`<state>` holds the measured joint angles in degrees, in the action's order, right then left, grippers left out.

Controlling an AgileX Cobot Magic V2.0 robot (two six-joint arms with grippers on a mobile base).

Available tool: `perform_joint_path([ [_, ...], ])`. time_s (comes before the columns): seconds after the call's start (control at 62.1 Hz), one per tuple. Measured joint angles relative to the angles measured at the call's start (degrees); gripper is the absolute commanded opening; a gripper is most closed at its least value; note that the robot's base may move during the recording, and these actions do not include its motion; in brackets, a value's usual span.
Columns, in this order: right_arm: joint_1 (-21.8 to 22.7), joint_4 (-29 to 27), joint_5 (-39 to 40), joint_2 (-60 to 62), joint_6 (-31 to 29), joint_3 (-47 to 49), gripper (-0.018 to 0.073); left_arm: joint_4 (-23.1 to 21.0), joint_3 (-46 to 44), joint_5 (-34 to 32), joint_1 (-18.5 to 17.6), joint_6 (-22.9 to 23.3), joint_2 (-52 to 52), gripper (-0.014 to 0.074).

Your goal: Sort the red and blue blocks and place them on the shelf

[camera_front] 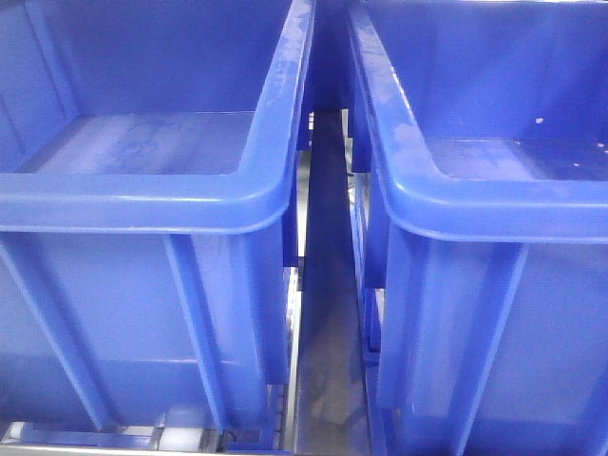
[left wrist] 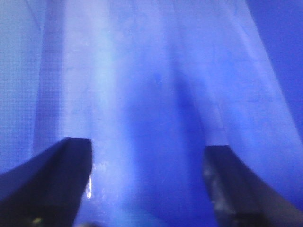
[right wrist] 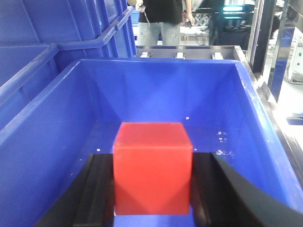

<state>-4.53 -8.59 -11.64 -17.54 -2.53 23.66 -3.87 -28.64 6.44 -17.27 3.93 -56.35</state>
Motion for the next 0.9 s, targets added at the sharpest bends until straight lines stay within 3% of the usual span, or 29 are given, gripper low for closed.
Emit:
perform_joint_path([
  [0.145, 0.00, -0.75, -0.27, 0.00, 0.00, 0.00, 0.0363, 0.00, -1.23, 1.07, 0.00, 0.00, 0.00, 0.0566],
  [0.306, 0.00, -1.93, -5.65, -1.10, 0.00, 0.00, 0.0363, 0.00, -4.76, 4.16, 0.00, 0.00, 0.00, 0.0566],
  [0.773, 0.00, -2.14, -11.35, -17.96, 0.00, 2.32, 0.0364, -1.80, -7.98, 10.98, 0.00, 0.00, 0.00, 0.0566],
  [0.902, 0.00, -2.14, -12.62, -20.69, 0.00, 6.17, 0.0431, -2.39, -7.98, 11.07, 0.00, 0.00, 0.00, 0.0566],
])
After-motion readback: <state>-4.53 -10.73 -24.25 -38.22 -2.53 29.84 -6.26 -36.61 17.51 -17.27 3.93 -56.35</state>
